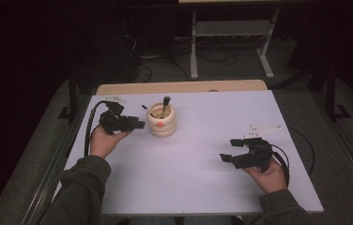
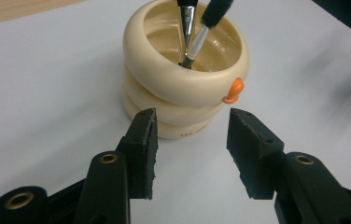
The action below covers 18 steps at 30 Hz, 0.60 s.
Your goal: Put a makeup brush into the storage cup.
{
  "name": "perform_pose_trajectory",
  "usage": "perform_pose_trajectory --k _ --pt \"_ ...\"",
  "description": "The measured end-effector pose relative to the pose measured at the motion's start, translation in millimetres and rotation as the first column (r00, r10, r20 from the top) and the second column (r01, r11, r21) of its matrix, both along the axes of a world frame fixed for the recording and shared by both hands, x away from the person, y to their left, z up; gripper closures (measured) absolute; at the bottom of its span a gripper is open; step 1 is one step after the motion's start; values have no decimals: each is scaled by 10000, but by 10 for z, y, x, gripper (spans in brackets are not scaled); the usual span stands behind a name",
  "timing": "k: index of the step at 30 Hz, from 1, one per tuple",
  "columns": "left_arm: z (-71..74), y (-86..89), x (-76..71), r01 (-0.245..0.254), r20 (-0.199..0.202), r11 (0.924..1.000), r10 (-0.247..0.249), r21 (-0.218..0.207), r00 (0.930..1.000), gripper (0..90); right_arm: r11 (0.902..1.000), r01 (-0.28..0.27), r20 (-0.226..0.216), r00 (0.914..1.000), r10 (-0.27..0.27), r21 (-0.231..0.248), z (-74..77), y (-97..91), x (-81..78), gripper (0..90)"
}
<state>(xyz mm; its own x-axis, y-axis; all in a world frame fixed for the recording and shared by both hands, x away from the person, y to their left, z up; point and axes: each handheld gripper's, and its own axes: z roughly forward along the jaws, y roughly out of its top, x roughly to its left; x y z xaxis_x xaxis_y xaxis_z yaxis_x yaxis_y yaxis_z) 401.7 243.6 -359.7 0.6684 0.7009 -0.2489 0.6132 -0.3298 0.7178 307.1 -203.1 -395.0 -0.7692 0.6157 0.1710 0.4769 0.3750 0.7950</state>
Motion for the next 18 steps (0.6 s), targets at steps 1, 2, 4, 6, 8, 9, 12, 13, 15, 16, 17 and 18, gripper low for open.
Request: perform_pose_trajectory --k 1,2,4,6,8,9,12,13,15,16,17,18 --pt "-6 -1 -21 4 26 10000 -4 4 10000 515 10000 -19 38 10000 19 -13 -2 0 1 247" --pt "-10 -3 -40 6 56 10000 -6 -1 10000 511 10000 -12 29 10000 12 -19 -2 1 0 247" --pt "-19 -5 -73 45 66 10000 -45 -30 10000 497 10000 -2 12 10000 2 -6 -3 -1 0 247" --pt "-20 -16 -113 85 135 9999 -85 -59 9999 495 10000 -7 12 10000 7 -9 -2 -1 -1 246" --pt "-20 -23 -156 162 195 9999 -161 -40 9997 490 10000 7 41 10000 -7 -21 -2 -2 -5 246" --pt "-22 -23 -178 224 234 9997 -223 -42 9995 487 10000 19 40 10000 -19 -20 -2 -4 -8 246" --pt "-27 -26 -234 304 287 9995 -303 -14 9991 471 10000 56 11 10000 -56 19 1 -10 -13 246" --pt "-30 -27 -251 305 328 9995 -304 -43 9990 466 10000 47 23 10000 -47 1 1 -10 -15 246" --pt "-35 -24 -283 348 356 9994 -346 -50 9988 452 10000 54 11 10000 -54 2 -8 -4 -18 246" --pt "-37 -18 -300 378 398 9993 -375 -62 9985 452 10000 54 11 10000 -54 2 -8 -4 -18 246" --pt "-42 -17 -320 381 389 9991 -374 -170 9985 447 10000 29 17 10000 -29 -8 -10 -5 -18 246" --pt "-47 -12 -337 411 419 9990 -403 -179 9983 430 10000 13 70 10000 -13 -20 -16 -6 -17 246"
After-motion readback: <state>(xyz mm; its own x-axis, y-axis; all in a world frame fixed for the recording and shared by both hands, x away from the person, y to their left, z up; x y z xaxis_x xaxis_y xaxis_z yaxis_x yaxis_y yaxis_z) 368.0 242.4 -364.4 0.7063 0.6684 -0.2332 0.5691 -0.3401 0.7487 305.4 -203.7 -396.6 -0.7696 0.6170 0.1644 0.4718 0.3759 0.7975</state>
